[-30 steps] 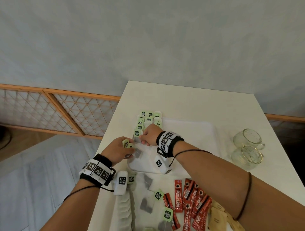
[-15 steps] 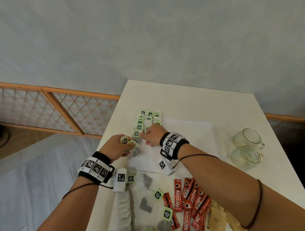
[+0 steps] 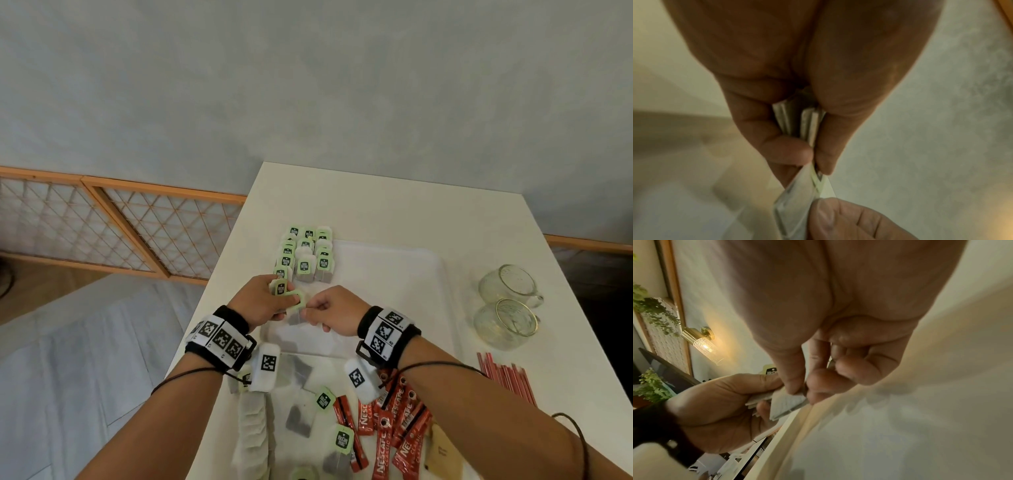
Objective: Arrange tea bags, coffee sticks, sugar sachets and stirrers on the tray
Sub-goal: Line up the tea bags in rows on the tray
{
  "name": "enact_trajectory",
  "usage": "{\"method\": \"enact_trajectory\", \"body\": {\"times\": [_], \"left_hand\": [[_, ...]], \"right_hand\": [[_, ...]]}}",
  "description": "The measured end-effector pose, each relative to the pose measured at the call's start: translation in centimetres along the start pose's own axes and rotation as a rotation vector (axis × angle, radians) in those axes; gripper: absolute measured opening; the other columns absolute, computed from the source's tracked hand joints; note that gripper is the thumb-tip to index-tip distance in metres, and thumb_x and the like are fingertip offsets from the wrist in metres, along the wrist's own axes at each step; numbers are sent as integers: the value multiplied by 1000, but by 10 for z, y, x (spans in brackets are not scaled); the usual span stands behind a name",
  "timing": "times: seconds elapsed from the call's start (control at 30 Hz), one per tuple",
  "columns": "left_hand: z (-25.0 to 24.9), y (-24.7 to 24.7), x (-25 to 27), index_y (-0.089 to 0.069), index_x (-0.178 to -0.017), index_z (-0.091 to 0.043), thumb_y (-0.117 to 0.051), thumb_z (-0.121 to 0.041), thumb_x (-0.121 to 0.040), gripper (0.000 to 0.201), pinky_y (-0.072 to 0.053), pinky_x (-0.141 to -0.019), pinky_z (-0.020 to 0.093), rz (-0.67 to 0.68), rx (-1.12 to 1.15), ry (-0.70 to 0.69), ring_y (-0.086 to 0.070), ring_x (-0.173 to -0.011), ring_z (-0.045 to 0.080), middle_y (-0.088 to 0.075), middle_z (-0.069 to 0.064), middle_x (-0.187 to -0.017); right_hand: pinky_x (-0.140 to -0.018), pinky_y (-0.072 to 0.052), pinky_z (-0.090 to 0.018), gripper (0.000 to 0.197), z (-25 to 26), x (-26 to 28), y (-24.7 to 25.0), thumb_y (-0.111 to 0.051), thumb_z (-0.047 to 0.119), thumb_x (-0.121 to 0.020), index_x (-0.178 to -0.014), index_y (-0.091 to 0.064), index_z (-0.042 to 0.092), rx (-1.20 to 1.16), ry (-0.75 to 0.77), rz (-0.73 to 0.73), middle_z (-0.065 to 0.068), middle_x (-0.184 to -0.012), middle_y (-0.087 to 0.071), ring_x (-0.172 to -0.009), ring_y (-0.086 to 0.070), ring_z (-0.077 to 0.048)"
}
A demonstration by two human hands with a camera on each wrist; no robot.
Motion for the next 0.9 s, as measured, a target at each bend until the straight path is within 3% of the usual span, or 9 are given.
{"method": "enact_trajectory", "body": {"times": [0.13, 0.23, 0.37, 0.47, 0.57, 0.73, 0.9], "left_hand": [[2, -4, -2, -63, -93, -5, -78, -8, -85, 17, -53, -54, 23, -5, 38, -4, -55, -54, 13, -58, 9, -72], [4, 1, -5, -64, -97, -5, -72, -6, -89, 12, -59, -62, 26, -60, 98, 18, -67, -67, 19, -66, 14, -84], [7, 7, -7, -62, -98, -1, -59, 11, -88, 16, -60, -65, 28, -59, 159, 59, -63, -73, 23, -63, 14, -86], [9, 8, -5, -62, -93, -3, -50, 20, -83, 27, -58, -63, 26, -37, 150, 95, -60, -71, 23, -63, 10, -82], [11, 11, -6, -61, -92, -2, -51, 18, -84, 25, -59, -61, 25, -41, 124, 110, -61, -71, 24, -64, 14, -85], [10, 12, -10, -62, -89, -2, -54, 16, -84, 20, -59, -61, 25, -47, 128, 116, -57, -77, 27, -59, 18, -88], [9, 12, -9, -61, -86, -2, -54, 14, -85, 17, -60, -69, 28, -34, 124, 116, -54, -80, 28, -56, 16, -88]], "right_hand": [[-53, -42, -15, 28, -7, 1, 4, -65, 32, -94, -70, -70, 19, 11, -35, -20, 7, -66, -66, -57, -58, -8], [-59, -45, -22, 31, -11, -2, 17, -65, 32, -91, -64, -70, 17, -27, -96, -125, -1, -64, -65, -58, -59, -13], [-54, -44, -20, 37, -10, -10, 27, -68, 33, -90, -56, -68, 18, -68, -146, -254, 2, -53, -60, -51, -54, -13], [-58, -51, -23, 34, -3, -19, 28, -70, 32, -88, -57, -70, 17, -49, -167, -276, 0, -58, -64, -56, -59, -17], [-63, -53, -24, 32, 3, -27, 28, -70, 31, -89, -61, -73, 14, -19, -193, -261, 2, -61, -67, -58, -61, -16], [-54, -44, -22, 35, 5, -31, 27, -70, 35, -89, -59, -70, 16, 0, -229, -274, 4, -60, -68, -50, -58, -10], [-68, -58, -34, 42, -1, -29, 35, -70, 40, -89, -54, -60, 20, -18, -221, -321, -10, -78, -77, -59, -61, -18]]}}
Point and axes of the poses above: each hand's wrist, its own x-axis away from the middle knuckle, its own y-axis out of the back of the hand, z = x × y, the point moved 7 cm from there along -x, towards the middle knuckle
